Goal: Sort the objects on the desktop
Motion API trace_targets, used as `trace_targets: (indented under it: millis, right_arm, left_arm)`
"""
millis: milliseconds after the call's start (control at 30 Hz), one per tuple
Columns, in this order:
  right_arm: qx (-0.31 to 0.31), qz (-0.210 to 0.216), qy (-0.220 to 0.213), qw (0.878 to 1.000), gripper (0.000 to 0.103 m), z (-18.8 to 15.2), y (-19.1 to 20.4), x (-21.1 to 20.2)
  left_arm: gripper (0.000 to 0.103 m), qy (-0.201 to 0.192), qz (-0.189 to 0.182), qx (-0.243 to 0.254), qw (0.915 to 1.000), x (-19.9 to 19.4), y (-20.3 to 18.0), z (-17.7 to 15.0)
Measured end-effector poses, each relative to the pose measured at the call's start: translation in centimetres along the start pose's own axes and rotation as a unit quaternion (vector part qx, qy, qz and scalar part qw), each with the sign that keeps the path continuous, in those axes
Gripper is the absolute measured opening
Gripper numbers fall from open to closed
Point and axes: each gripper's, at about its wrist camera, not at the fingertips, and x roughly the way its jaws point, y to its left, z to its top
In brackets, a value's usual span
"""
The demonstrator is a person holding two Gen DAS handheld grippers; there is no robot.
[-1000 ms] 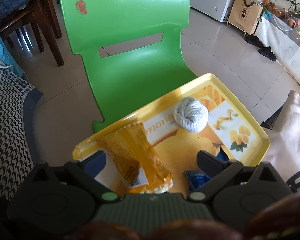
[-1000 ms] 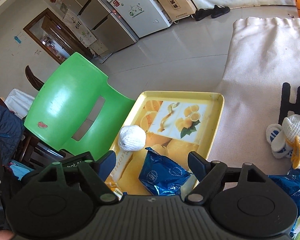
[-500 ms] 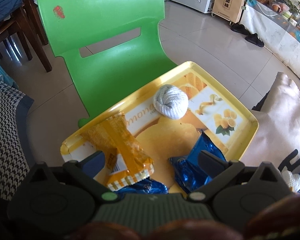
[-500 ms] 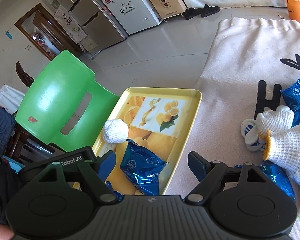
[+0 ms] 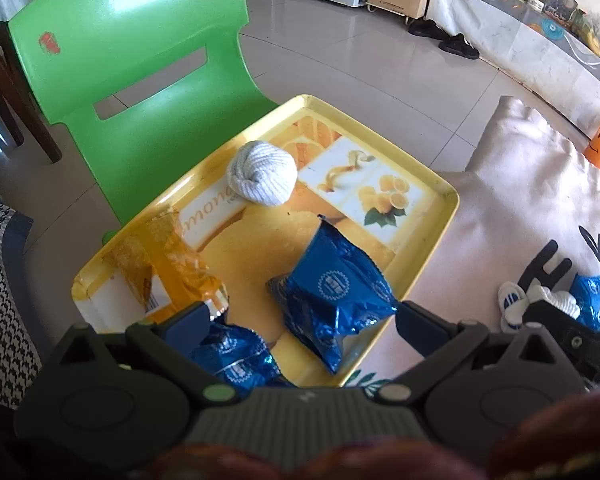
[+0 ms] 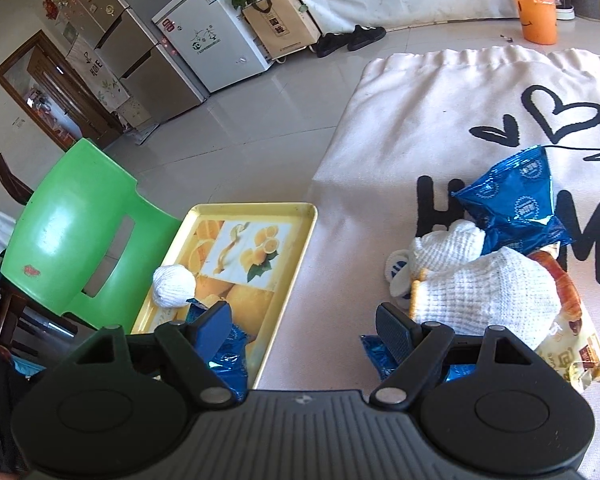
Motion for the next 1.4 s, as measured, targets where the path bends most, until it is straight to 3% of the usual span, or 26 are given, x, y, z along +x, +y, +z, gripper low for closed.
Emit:
trace_targets:
  millis: [267,567,800,1100,1267,1400]
  right_arm:
    - [0.017,-0.022,-0.005,1.000,0.080,0.2,-2.1,-1.5]
    - [0.072,-0.101,-0.029,0.992,0.080,1.8,-6.3,-4.2]
    - [0.142,-0.152,-0.018,0.978,0.080,2.1,-10.2,-6.0]
    - [0.217,-0.190,-0.054,0.956,0.081,3.2,-15.4,-9.4]
    - [0.254,-0.218,-0.065,0.940,0.081,3.5,-18.3,-10.3]
    - [0.267,-0.216,-0.068,0.937,0.081,3.6,-19.8,-10.0]
  left_arm:
    - [0.102,0.015,-0.026,0.035,0.9989,0.2,-2.3,-1.3]
    - [0.102,0.031,-0.061,0.074,0.9950,0.5,-4.6,-2.5]
    - [0.102,0.035,-0.078,0.094,0.9918,0.3,-6.4,-3.3]
    - [0.102,0.043,-0.119,0.091,0.9878,0.2,-8.8,-3.4]
    - [0.102,0.049,-0.124,0.076,0.9881,0.7,-9.8,-3.1]
    - [0.102,0.054,-0.121,0.081,0.9879,1.1,-11.3,-2.7]
